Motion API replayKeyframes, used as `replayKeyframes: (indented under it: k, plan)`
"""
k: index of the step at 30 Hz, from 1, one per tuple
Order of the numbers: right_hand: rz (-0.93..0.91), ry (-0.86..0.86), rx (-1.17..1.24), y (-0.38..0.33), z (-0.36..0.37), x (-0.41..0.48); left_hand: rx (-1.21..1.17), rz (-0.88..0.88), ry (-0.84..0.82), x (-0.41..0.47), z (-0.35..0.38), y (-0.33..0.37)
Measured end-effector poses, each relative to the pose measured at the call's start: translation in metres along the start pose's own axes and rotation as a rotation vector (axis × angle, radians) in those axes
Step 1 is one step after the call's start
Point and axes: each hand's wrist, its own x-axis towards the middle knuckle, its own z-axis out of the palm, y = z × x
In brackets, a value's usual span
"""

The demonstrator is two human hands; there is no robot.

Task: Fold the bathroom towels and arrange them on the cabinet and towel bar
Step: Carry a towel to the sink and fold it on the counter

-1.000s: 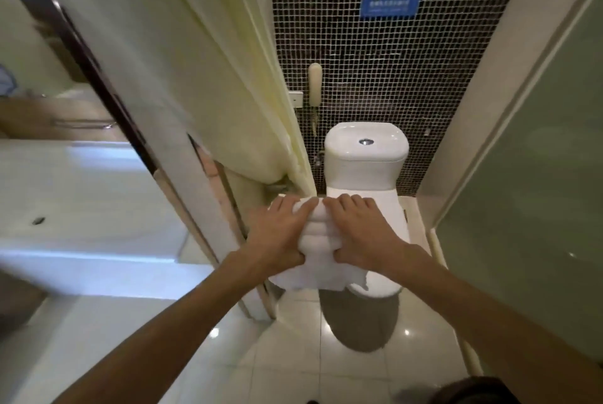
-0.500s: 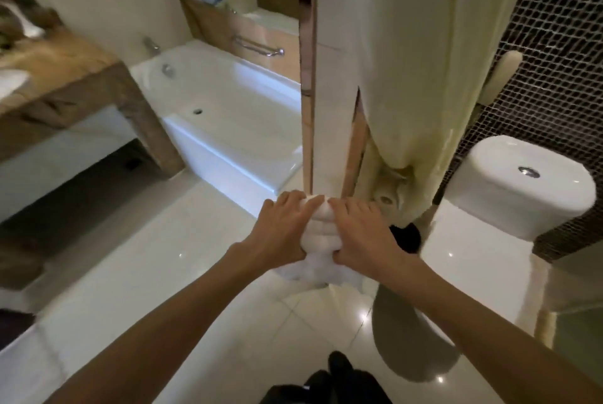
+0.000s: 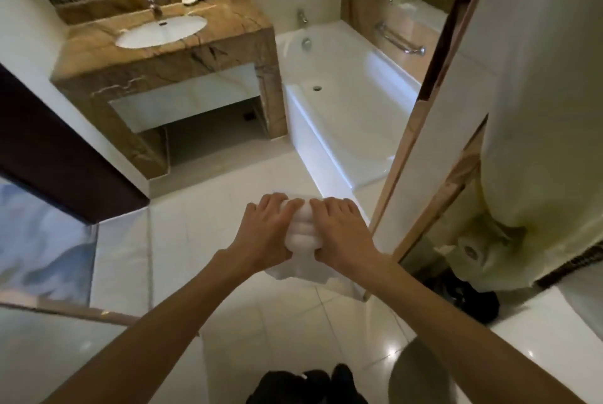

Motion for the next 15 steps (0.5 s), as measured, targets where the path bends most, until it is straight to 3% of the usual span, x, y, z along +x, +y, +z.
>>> replayKeyframes:
  k: [15]
  plan:
    - [-0.301,-0.036,-0.027,-0.056,0.02,0.089,0.017,-0.289,0.03,-0.026,-0.012,-0.077]
